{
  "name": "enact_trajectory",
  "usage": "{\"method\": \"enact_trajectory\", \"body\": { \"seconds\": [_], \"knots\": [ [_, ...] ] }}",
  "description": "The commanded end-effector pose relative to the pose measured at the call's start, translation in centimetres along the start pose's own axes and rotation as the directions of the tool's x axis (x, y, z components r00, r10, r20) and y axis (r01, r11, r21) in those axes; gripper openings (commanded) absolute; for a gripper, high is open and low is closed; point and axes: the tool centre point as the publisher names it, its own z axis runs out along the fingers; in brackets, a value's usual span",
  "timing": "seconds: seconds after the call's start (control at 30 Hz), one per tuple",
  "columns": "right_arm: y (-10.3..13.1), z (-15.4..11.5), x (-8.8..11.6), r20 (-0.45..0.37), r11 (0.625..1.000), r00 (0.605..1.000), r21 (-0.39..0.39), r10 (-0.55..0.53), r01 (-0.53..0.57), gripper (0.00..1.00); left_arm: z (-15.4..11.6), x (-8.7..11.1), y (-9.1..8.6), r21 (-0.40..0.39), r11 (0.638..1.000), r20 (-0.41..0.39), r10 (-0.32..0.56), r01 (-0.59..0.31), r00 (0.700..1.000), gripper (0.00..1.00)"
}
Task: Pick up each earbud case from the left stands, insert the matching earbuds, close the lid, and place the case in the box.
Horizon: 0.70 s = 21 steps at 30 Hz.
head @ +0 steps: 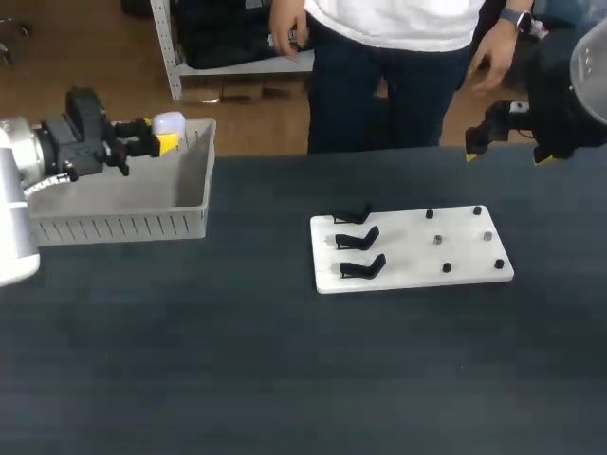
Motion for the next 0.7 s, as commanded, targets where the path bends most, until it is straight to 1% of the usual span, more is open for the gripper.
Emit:
{"method": "enact_trajectory", "body": {
  "seconds": [0.03,0.07,0.13,0.2,0.23,0.33,0.37,0.4,0.43,0.47,0.6,0.63,0.7],
  "knots": [
    [-0.1,0.0,0.4,0.070,1.000,0.998,0.001,0.002,-0.002,1.00,0.6,3.1,2.4,0.003,0.999,-0.014,-0.046,0.046,0.999,0.00],
    [-0.1,0.0,0.4,0.070,1.000,0.998,0.001,0.002,-0.002,1.00,0.8,3.5,2.4,0.003,0.998,-0.027,-0.056,0.056,0.998,0.00],
    [-0.1,0.0,0.4,0.070,1.000,0.998,0.001,0.002,-0.002,1.00,1.2,5.2,2.5,0.001,0.994,-0.045,-0.105,0.105,0.993,0.00],
    [-0.1,0.0,0.4,0.070,1.000,0.998,0.001,0.002,-0.002,1.00,1.2,6.3,2.5,-0.004,0.992,-0.063,-0.125,0.125,0.990,0.00],
    [-0.1,0.0,0.4,0.070,1.000,0.998,0.001,0.002,-0.002,1.00,1.3,7.2,2.6,-0.003,0.990,-0.064,-0.143,0.143,0.988,0.00],
    [-0.1,0.0,0.4,0.070,1.000,0.998,0.001,0.002,-0.002,1.00,1.1,8.6,2.8,-0.013,0.984,-0.074,-0.176,0.175,0.982,0.00],
    [-0.1,0.0,0.4,0.070,1.000,0.998,0.001,0.002,-0.002,1.00,1.0,8.5,2.5,-0.018,0.984,-0.074,-0.177,0.176,0.981,0.18],
    [-0.1,0.0,0.4,0.070,1.000,0.998,0.001,0.002,-0.002,1.00,0.9,8.4,2.4,-0.018,0.985,-0.066,-0.172,0.172,0.983,0.48],
    [-0.1,0.0,0.4,0.070,1.000,0.998,0.001,0.002,-0.002,1.00,0.7,8.2,2.3,-0.018,0.986,-0.062,-0.169,0.168,0.984,0.90],
    [-0.1,0.0,0.4,0.070,1.000,0.998,0.001,0.002,-0.002,1.00,0.6,8.1,2.2,-0.020,0.986,-0.063,-0.167,0.166,0.984,1.00],
    [-0.1,0.0,0.4,0.070,1.000,0.998,0.001,0.002,-0.002,1.00,-0.2,6.6,1.8,-0.011,0.993,-0.055,-0.122,0.121,0.991,1.00],
    [-0.1,0.0,0.4,0.070,1.000,0.998,0.001,0.002,-0.002,1.00,-0.4,6.1,1.7,-0.012,0.995,-0.066,-0.102,0.101,0.993,1.00],
    [-0.1,0.0,0.4,0.070,1.000,0.998,0.001,0.002,-0.002,1.00,-0.6,5.1,1.0,-0.008,0.996,-0.055,-0.092,0.091,0.994,1.00]
  ]
}}
